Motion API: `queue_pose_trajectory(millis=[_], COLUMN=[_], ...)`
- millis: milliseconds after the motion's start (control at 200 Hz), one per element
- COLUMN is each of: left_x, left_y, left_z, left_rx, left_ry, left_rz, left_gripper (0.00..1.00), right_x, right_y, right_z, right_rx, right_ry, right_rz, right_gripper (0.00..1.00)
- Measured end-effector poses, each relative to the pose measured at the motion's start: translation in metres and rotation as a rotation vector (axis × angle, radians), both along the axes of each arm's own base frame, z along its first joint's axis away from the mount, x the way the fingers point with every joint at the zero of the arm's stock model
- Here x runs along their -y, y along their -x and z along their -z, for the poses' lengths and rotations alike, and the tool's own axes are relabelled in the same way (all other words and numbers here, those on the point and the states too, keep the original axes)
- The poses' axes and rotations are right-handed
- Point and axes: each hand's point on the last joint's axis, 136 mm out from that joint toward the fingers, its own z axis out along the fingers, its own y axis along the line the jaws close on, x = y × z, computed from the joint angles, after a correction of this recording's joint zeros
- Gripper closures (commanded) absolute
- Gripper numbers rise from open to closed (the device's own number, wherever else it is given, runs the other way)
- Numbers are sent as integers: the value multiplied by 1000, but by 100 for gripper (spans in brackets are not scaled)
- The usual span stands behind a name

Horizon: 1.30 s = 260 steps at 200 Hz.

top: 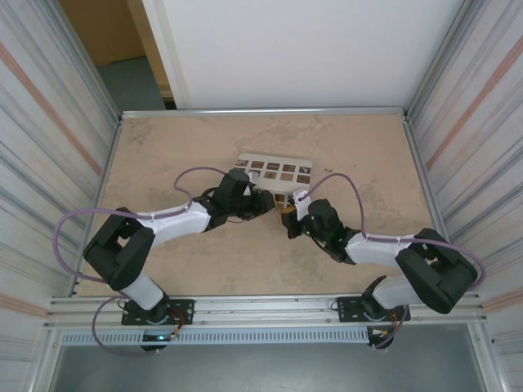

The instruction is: Unlock the padlock with the key

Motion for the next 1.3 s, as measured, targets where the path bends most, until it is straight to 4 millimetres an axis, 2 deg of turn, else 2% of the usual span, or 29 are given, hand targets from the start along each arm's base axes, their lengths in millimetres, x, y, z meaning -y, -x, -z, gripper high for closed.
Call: queue_pose_trajectory(millis=[476,817,1303], left_x=[-3,-7,-10], left_y=[-4,-11,-15], left_z=[-3,-11,-10], left_rx=[-13,0,6], left_ry=[-7,2,-2], left_rz=[-14,-35,-62], left_gripper=[87,87,87], right_x=[-6,-19,-23], right_y=[-10,-25,-28], right_z=[1,-10,-9], right_rx=[11,-3,-28], right_ry=[-40,-99,-97], right_rz=[-26,-110,-126], right_gripper=[100,100,100])
